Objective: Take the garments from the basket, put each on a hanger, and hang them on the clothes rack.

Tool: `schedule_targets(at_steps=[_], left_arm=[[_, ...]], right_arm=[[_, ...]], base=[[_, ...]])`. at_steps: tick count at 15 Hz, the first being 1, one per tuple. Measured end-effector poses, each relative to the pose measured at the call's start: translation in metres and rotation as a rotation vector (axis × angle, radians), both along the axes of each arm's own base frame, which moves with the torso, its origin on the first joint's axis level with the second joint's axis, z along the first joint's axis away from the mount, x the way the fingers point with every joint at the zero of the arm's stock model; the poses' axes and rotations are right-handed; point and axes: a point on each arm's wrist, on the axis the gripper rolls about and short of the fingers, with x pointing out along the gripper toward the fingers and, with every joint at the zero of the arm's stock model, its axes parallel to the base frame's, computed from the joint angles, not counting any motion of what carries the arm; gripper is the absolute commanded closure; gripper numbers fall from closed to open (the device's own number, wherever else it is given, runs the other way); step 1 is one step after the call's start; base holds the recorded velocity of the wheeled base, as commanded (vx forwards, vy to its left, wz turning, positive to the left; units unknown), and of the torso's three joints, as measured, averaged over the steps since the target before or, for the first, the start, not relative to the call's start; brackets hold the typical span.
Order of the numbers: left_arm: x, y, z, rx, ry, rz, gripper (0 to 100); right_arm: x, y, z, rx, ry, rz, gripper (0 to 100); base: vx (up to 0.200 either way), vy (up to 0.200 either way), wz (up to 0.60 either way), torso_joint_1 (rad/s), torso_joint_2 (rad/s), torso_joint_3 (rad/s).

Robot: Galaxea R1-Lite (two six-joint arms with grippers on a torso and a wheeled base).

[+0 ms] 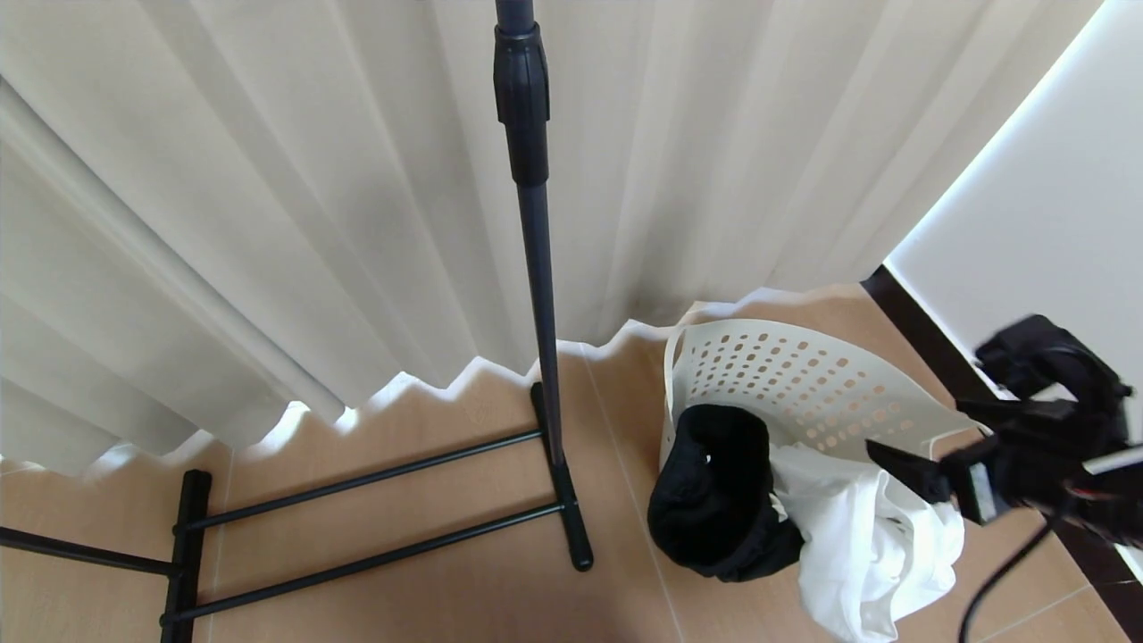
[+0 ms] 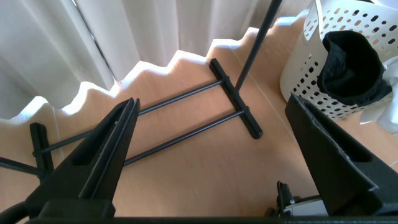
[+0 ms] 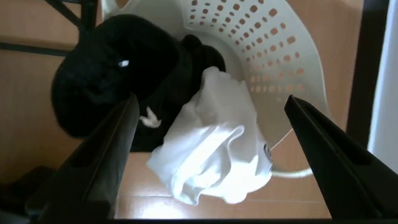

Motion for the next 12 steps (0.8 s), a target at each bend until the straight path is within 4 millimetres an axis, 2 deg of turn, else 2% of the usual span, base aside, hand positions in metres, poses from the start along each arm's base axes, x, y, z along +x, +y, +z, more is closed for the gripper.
schedule_targets(at_steps=[3, 5, 7, 12], left_arm=[[0.0, 0.0, 0.0, 0.0, 0.0, 0.0, 0], [0.0, 0.0, 0.0, 0.0, 0.0, 0.0, 0], [0.0, 0.0, 0.0, 0.0, 0.0, 0.0, 0], [0.0, 0.0, 0.0, 0.0, 0.0, 0.0, 0]], right_arm=[[0.074, 0.028, -0.008, -0.12, 0.02, -0.016, 0], [0.109, 0.044, -0.026, -0.187, 0.046, -0.018, 0], [0.128, 0.054, -0.054, -0.233, 0.104, -0.007, 0], [0.152, 0.064, -0.104, -0.255, 0.165, 0.003, 0]], base=[[0.0, 0.0, 0.0, 0.0, 0.0, 0.0], [0.0, 0.0, 0.0, 0.0, 0.0, 0.0], [0.0, 0.0, 0.0, 0.0, 0.0, 0.0], [0.0, 0.0, 0.0, 0.0, 0.0, 0.0]])
